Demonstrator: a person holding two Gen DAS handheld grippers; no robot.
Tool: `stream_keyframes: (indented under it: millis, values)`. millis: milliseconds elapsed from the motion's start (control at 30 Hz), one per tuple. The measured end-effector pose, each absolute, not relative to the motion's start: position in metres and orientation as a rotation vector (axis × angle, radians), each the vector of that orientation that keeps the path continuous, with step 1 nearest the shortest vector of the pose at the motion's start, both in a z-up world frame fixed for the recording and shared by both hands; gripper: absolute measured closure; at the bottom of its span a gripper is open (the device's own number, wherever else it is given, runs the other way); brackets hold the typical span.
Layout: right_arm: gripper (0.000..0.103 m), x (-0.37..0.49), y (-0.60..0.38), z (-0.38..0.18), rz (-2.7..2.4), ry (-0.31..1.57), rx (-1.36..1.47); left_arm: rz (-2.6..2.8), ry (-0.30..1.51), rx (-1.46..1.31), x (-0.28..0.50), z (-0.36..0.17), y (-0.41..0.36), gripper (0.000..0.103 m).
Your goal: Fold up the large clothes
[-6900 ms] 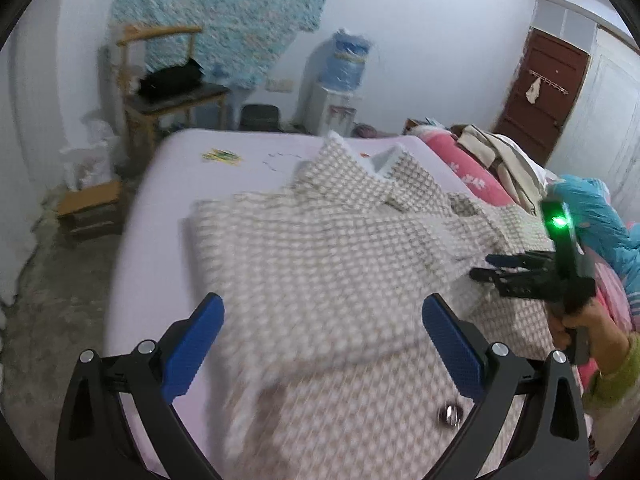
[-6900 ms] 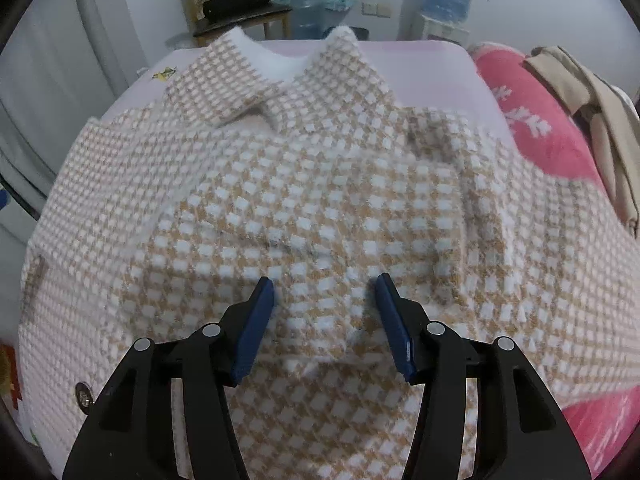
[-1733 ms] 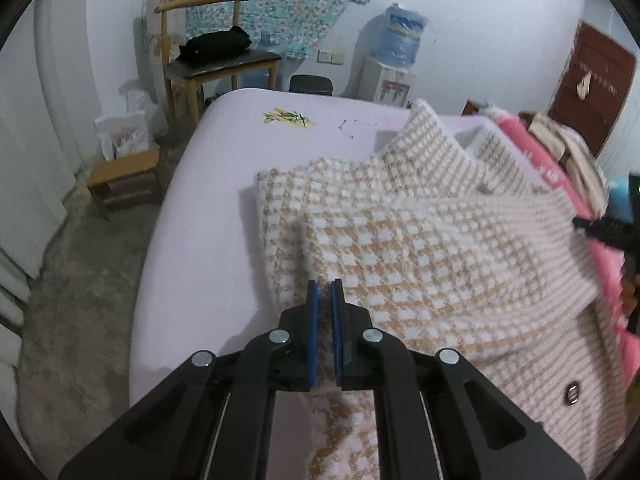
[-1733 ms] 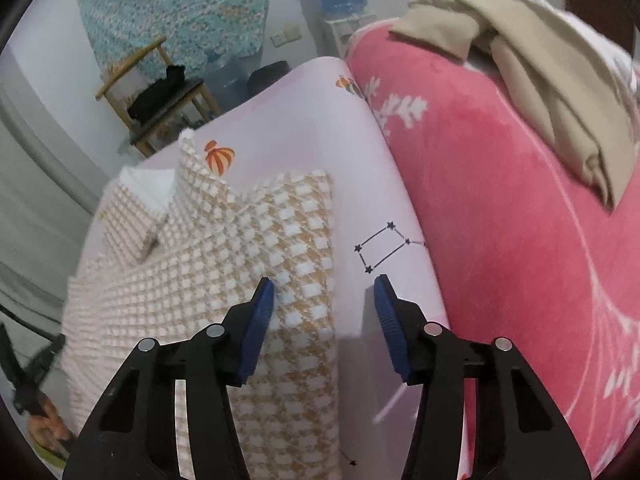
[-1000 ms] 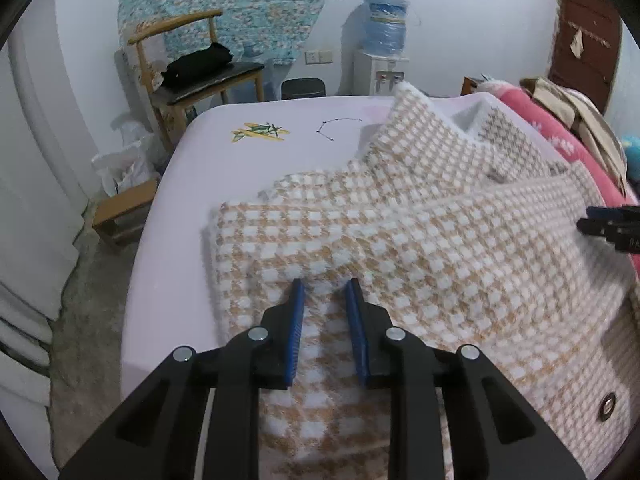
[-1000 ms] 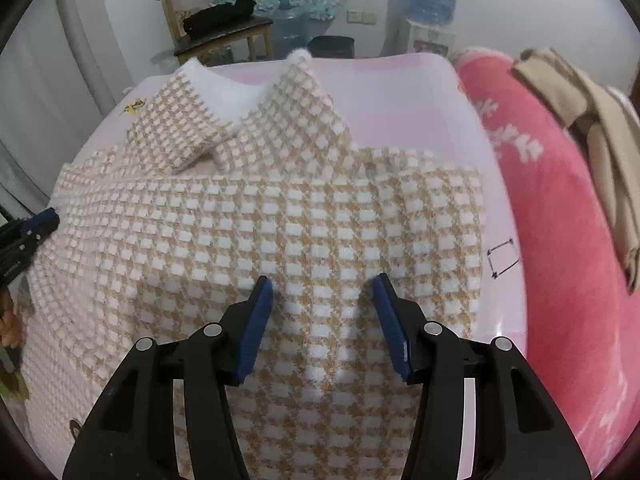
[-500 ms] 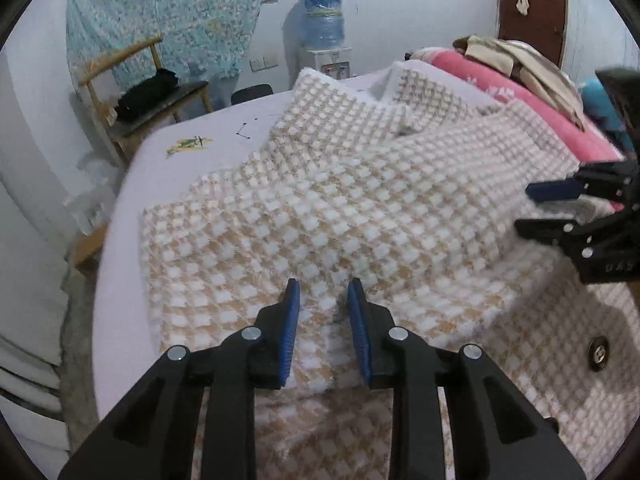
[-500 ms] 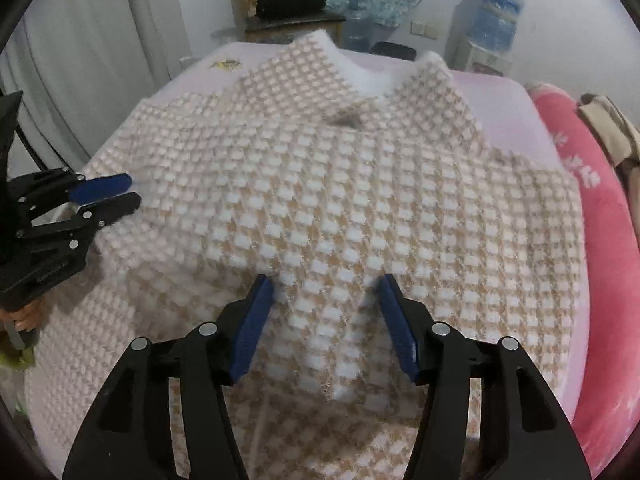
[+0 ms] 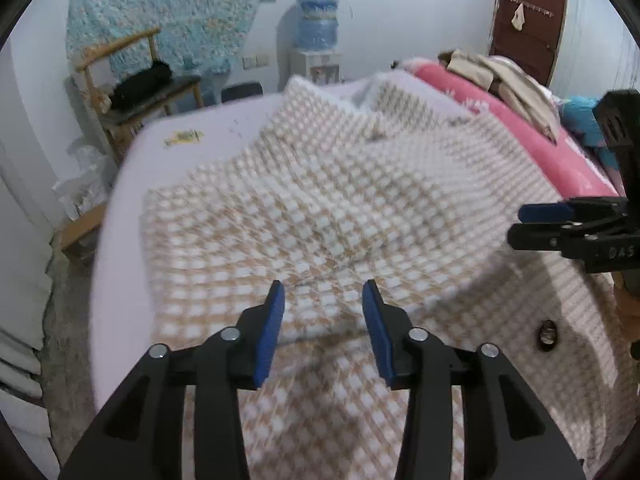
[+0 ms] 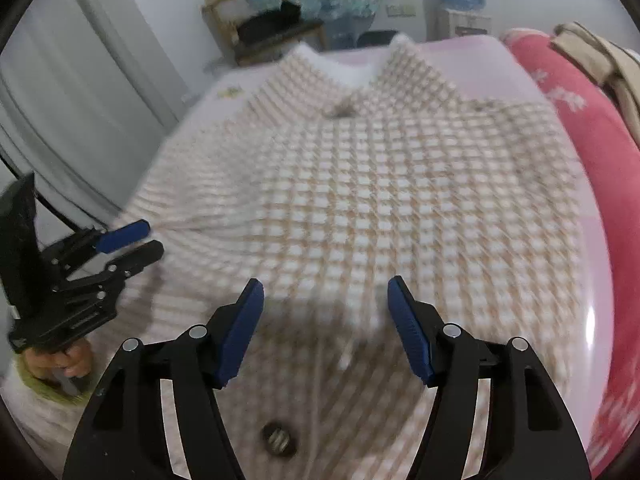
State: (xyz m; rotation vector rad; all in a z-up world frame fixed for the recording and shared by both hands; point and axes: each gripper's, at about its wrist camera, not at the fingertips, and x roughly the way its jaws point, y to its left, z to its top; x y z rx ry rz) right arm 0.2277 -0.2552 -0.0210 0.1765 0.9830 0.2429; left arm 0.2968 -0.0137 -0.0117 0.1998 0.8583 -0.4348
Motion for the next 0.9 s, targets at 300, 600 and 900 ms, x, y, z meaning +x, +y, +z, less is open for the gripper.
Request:
stream_keyframes:
  millis: [300, 600, 900]
  values:
    - [0.021, 0.084, -0.254, 0.007, 0.196, 0.905, 0.180, -0.448, 0.904, 0.193, 0.190, 0.010, 0.012, 0.028]
    - [0.021, -0.015, -0.239, -0.020, 0.060, 0.936, 0.149, -0.375, 0.946, 0.172, 0.102, -0.014, 0.038, 0.026]
    - [0.021, -0.085, -0.254, -0.012, -0.078, 0.834, 0.082, -0.369, 0.978, 0.144, 0.033, -0.035, 0.057, 0.026]
